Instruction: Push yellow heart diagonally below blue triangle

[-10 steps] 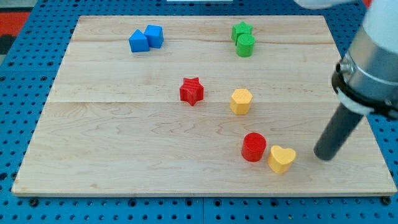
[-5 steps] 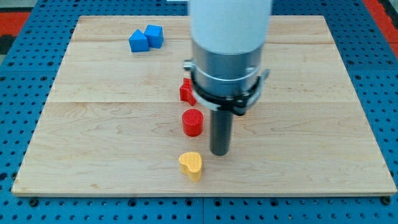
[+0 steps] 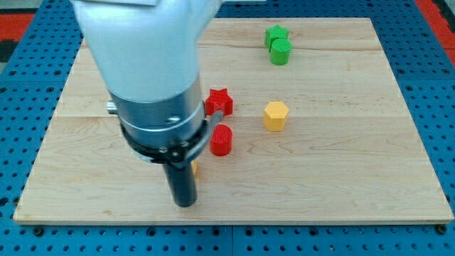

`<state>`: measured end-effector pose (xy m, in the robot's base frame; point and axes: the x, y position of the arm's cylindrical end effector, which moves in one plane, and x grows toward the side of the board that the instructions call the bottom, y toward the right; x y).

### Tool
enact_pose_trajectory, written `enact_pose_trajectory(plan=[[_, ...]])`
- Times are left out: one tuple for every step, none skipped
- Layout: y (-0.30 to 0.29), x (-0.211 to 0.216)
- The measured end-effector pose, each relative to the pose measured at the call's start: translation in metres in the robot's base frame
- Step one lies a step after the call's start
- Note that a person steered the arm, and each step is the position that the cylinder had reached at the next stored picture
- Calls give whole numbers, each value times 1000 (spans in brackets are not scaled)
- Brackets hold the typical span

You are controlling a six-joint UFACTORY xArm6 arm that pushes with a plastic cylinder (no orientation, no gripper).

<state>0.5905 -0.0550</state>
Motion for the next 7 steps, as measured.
enact_pose_trajectory(plan=[[1, -28], [-29, -62], [-53, -90], [-48, -108], [-26, -125], [7, -139], [-24, -153]])
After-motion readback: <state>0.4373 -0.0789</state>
